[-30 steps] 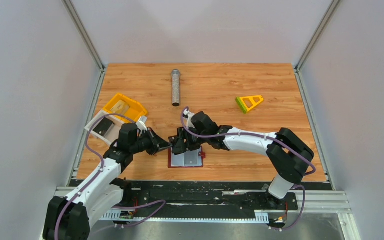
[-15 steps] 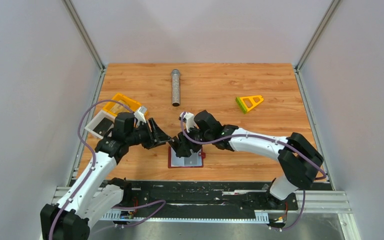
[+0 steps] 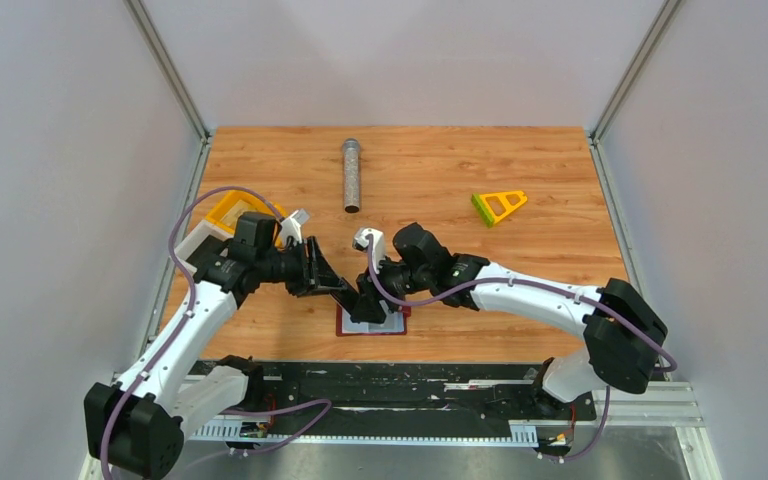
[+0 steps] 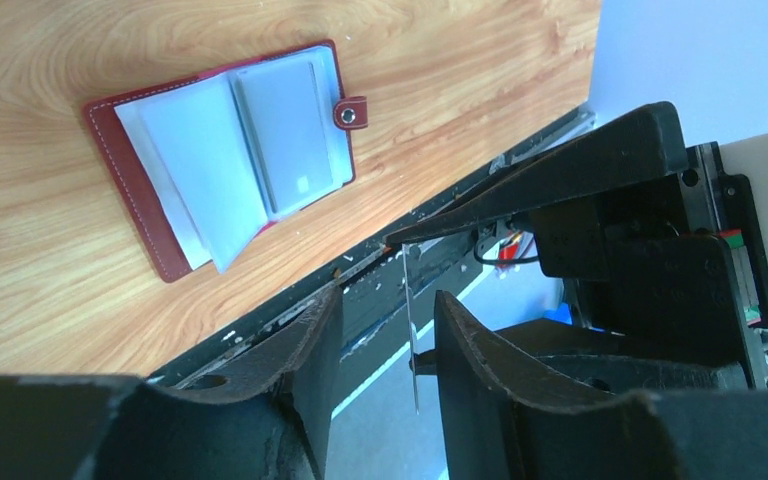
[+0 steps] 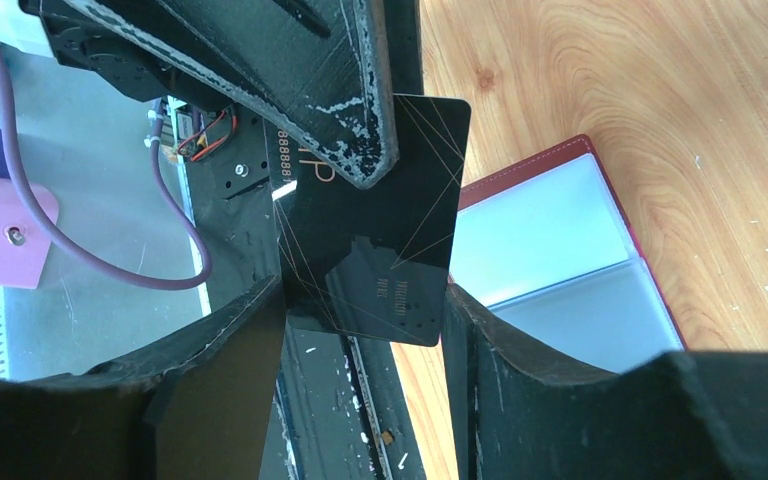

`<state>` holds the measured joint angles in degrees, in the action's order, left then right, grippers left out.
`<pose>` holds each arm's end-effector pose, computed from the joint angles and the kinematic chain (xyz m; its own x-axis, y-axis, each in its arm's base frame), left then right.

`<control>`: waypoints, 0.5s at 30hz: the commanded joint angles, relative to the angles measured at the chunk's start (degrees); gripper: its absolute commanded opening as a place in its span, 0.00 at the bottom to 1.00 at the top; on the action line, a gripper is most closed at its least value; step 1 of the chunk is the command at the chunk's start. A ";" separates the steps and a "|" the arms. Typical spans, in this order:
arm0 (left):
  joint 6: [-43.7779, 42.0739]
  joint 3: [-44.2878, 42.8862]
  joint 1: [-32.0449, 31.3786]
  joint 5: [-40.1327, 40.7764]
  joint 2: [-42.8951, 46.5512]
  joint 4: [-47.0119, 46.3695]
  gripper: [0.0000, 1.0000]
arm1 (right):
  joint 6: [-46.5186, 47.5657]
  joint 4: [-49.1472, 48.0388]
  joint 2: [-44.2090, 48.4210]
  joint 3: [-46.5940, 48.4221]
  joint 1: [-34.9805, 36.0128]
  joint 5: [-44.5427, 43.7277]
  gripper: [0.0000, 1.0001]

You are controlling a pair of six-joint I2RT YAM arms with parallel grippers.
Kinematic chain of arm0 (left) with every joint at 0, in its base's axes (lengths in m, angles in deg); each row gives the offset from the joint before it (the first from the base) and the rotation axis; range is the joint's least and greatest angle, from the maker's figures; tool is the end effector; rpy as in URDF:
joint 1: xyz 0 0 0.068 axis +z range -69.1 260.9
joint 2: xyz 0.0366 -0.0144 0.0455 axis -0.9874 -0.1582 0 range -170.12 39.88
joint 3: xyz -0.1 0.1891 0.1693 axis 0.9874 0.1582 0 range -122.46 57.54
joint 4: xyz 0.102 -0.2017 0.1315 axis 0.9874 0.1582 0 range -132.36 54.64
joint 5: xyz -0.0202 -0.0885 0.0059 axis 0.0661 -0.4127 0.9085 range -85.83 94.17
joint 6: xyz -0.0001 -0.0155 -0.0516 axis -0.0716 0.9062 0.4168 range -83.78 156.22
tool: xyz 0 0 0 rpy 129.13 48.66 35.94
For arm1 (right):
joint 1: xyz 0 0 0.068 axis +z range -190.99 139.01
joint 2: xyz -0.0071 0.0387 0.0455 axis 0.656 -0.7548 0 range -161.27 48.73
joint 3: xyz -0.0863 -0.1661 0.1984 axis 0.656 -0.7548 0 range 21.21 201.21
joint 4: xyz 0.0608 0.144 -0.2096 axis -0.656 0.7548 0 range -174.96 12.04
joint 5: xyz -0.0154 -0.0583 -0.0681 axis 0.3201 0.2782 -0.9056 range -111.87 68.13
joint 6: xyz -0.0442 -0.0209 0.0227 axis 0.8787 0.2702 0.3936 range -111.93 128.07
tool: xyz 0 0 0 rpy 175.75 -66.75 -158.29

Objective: Take the credit cards out of the card holder
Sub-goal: Place the credit card in the storage box.

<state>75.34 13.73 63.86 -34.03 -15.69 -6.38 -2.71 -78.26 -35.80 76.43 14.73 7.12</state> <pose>0.1767 -0.0772 0.2646 -0.9452 -0.2289 -0.2329 0.0406 0.6253 -0.7793 0.1676 0.2766 0.2467 -0.5018 -0.4457 -0.7413 -0.8650 0.2566 0.4313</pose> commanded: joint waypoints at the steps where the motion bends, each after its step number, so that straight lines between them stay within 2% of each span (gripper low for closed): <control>1: -3.13 -2.41 0.34 -2.61 -0.57 1.71 0.45 | 1.82 -0.94 1.44 0.03 0.81 1.05 0.37; 2: -3.15 -2.46 0.34 -2.55 -0.62 1.72 0.43 | 1.90 -0.98 1.47 -0.06 0.93 0.94 0.37; 6: -3.51 -2.83 0.34 -3.00 -1.00 2.18 0.24 | 1.82 -1.16 1.40 -0.24 1.12 0.54 0.37; 8: -3.64 -2.85 0.37 -2.88 -1.10 2.36 0.12 | 1.78 -1.16 1.33 -0.27 1.18 0.60 0.37; 9: -3.77 -2.94 0.35 -2.64 -1.16 2.84 0.03 | 1.82 -1.16 1.38 -0.33 1.17 0.50 0.37; 13: -4.53 -4.19 0.34 1.05 -1.76 5.42 0.00 | 0.76 -1.06 1.64 -0.73 1.20 -2.80 0.42; 14: -4.64 -4.45 0.34 3.05 -1.97 5.72 0.00 | 0.24 -0.78 1.65 -0.66 1.07 -3.59 0.46; 15: -4.76 -4.97 0.40 4.01 -2.27 6.22 0.00 | -0.34 -0.28 1.60 -0.30 1.00 -3.78 0.57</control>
<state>73.04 11.91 63.84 -35.21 -17.29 -3.01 -2.30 -78.24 -35.80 76.32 15.63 6.01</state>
